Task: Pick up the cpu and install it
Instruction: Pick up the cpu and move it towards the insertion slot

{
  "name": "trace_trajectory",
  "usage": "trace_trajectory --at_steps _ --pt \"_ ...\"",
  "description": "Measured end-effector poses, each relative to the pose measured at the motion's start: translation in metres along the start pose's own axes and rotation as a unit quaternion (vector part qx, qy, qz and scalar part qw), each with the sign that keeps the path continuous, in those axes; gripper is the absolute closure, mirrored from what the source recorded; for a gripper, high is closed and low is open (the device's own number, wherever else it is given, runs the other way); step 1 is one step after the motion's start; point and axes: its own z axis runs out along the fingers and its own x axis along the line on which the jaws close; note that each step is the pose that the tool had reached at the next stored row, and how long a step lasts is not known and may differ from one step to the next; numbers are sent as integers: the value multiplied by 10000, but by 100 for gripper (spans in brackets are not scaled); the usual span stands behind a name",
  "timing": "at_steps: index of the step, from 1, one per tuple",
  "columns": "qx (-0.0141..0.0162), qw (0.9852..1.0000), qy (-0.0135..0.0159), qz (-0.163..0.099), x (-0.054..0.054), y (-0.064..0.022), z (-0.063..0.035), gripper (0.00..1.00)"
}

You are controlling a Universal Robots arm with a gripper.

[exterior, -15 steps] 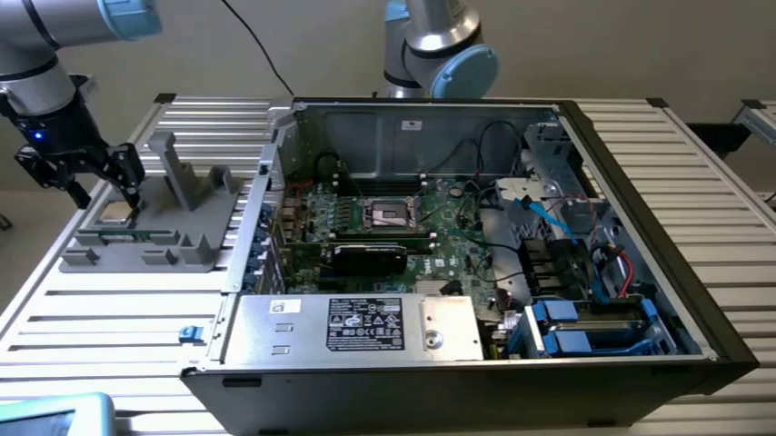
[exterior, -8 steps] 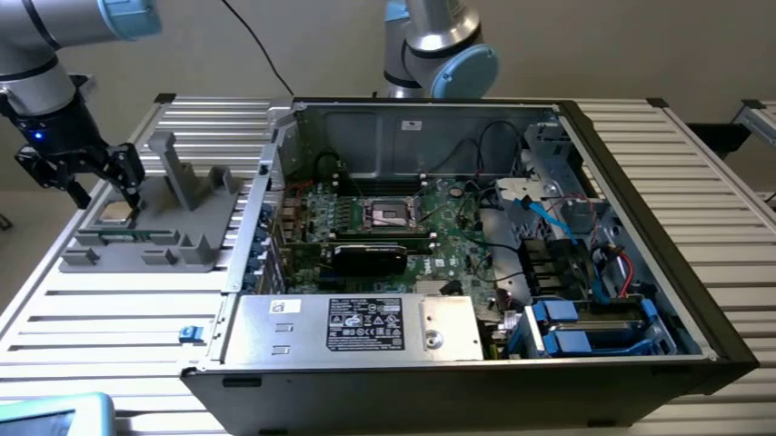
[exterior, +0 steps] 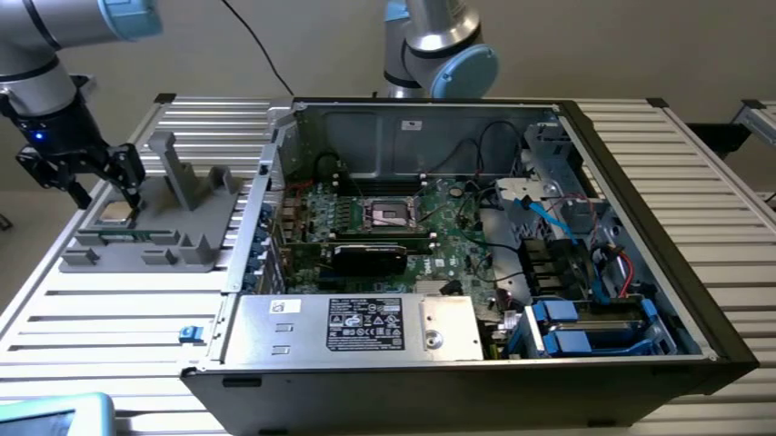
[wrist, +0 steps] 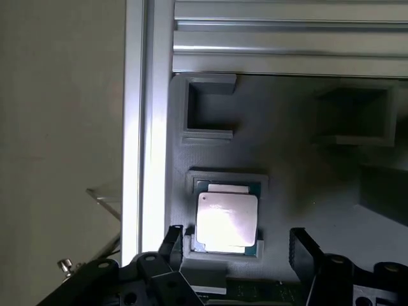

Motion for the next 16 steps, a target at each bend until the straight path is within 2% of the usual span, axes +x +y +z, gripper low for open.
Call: trace_trajectory --at_steps 2,3,16 --pt "28 10000 0 0 -1 25 18 22" --pt "30 10000 0 0 -1 36 27 22" --pt "28 10000 6 1 27 66 169 22"
